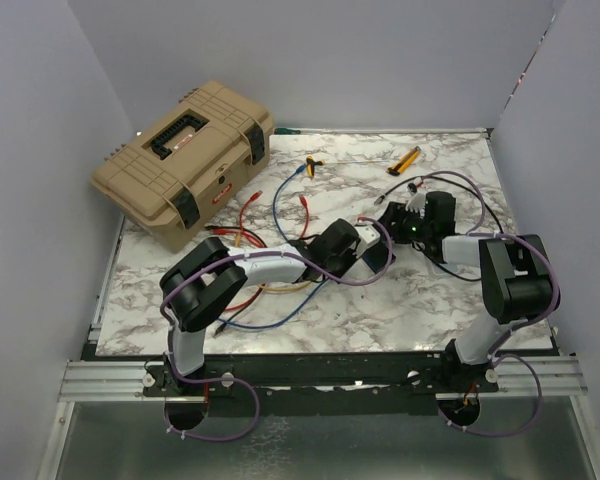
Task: Insert the plug into the switch port
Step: Insert the connector into the switch port.
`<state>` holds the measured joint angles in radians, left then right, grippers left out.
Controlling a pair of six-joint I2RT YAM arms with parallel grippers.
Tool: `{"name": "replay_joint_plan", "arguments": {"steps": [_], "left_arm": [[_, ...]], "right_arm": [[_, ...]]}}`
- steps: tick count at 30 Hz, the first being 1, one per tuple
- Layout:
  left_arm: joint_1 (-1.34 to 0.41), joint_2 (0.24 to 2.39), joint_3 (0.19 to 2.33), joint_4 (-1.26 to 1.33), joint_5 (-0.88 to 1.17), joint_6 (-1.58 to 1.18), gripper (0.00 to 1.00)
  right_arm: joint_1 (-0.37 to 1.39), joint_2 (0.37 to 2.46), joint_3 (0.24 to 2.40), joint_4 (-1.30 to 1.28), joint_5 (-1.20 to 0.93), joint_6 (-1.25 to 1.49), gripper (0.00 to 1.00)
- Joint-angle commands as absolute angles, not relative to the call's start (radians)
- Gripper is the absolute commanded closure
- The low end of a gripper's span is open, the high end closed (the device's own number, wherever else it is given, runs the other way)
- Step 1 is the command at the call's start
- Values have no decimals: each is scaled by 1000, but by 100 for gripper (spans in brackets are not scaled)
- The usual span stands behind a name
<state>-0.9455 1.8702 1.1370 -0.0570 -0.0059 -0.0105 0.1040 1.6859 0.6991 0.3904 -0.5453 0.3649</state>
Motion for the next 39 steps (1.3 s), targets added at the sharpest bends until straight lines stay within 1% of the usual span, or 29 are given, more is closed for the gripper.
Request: {"name": "replay_joint_plan", "arguments": {"steps": [1,6,10,15,23,34,39], "left_arm": [[-953,1907,1150,24,-42,-6,100],[-953,1927,1141,84,-71,-30,100],[-954,1944,1133,125,-96,-51,100],[-954,1965,1131,146,-115,-60,100],[-954,1999,1160,120,-159,-69,100],[-954,2025,1188,93,-138,-79,100],[-954,2046,1229,24,-117,-59,100]], "right_arm": [[98,1712,723,349,-573,350,32],[98,1720,736,326,-587,333,35],[98,1748,749,323,-630,336,40],[99,1773,767,314,-670,333,50],[99,1782,773,310,-695,331,57],[98,1784,774,310,-714,340,58],[99,1789,776,312,-722,342,58]]}}
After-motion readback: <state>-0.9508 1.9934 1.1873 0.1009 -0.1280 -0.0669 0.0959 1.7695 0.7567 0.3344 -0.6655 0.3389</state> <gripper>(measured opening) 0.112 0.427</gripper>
